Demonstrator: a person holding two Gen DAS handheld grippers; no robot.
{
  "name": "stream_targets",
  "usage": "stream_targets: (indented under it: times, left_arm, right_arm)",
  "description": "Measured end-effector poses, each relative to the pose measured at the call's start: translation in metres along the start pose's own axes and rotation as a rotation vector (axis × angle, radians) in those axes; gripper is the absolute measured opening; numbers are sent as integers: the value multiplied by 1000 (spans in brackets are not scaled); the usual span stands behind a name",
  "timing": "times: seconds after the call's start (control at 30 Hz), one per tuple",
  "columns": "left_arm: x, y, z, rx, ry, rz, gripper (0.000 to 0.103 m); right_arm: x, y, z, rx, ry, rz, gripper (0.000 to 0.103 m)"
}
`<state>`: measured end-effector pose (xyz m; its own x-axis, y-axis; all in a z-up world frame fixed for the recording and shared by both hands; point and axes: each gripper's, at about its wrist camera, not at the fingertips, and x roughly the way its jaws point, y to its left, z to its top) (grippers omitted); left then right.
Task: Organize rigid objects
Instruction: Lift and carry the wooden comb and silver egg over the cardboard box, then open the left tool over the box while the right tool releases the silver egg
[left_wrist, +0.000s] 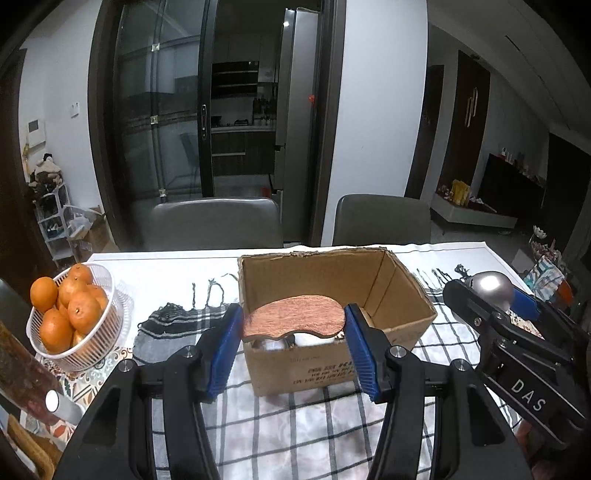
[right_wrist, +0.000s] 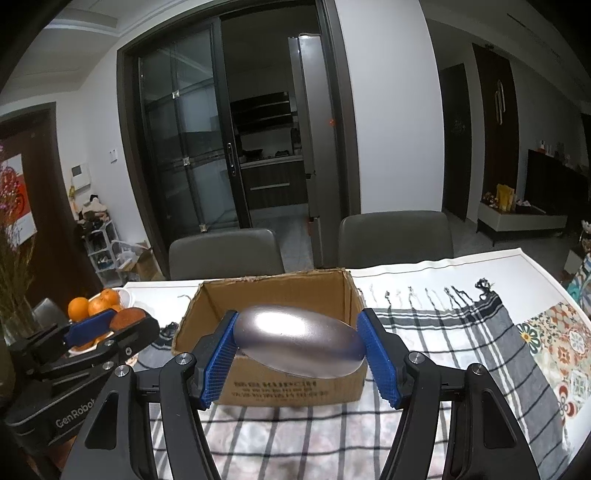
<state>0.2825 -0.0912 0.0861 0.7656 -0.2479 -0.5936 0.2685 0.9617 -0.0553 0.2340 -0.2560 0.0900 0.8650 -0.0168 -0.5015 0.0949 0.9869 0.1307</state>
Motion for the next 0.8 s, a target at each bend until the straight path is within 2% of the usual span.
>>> stream_targets:
  times: [0.4,0.8]
  left_arm:
    - [48,0,28,-15,82,-6,55]
    - [93,3,39,-12,184,4,55]
  right_arm:
    - [43,-3,29,-23,54,-6,66]
    - [89,-7,34,-23,182,9,66]
